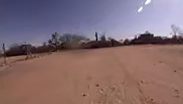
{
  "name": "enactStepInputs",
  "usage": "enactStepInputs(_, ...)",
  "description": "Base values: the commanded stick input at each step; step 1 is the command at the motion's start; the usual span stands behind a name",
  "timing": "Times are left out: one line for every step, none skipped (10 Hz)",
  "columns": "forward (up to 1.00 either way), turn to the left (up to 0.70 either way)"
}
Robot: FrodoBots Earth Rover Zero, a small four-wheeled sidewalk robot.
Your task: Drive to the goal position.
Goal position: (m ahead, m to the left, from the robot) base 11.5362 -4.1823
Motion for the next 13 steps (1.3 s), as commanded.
enactStepInputs(1.0,-0.21)
enactStepInputs(1.0,-0.27)
enactStepInputs(1.0,-0.27)
enactStepInputs(1.0,-0.27)
enactStepInputs(1.0,-0.27)
enactStepInputs(1.0,-0.27)
enactStepInputs(1.0,-0.27)
enactStepInputs(1.0,-0.27)
enactStepInputs(1.0,-0.27)
enactStepInputs(1.0,-0.27)
enactStepInputs(1.0,-0.27)
enactStepInputs(1.0,-0.27)
enactStepInputs(1.0,0.0)
